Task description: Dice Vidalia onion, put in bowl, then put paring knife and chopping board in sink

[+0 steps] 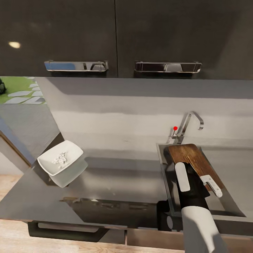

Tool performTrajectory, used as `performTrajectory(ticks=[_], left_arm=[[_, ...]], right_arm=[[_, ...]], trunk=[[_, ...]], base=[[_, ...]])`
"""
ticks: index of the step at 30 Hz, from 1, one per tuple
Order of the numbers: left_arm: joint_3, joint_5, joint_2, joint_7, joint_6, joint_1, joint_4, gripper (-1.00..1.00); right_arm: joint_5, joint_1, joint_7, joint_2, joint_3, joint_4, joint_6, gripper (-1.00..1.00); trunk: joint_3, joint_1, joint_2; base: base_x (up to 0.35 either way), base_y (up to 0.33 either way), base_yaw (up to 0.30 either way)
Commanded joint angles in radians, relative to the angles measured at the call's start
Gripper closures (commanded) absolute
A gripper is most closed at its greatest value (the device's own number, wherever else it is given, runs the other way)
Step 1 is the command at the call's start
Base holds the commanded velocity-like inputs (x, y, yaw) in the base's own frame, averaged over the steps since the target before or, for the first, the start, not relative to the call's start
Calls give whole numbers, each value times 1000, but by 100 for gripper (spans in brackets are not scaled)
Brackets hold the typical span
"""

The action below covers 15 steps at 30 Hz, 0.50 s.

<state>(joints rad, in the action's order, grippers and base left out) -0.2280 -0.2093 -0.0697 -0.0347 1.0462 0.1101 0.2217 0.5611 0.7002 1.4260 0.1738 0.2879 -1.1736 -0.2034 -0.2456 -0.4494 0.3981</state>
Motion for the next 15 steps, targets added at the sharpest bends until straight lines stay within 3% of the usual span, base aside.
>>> performTrajectory(ticks=[1,15], left_arm=[[-8,-7,-1,-4,1,0,2,-100],[-8,-7,-1,-4,1,0,1,-100]], right_arm=[[2,1,3,1,2,-1,-10,100],[-1,1,5,1,4,-1,-6,100]], trunk=[[-2,-1,2],[-19,-1,2]], base=[[0,0,0],[0,0,0]])
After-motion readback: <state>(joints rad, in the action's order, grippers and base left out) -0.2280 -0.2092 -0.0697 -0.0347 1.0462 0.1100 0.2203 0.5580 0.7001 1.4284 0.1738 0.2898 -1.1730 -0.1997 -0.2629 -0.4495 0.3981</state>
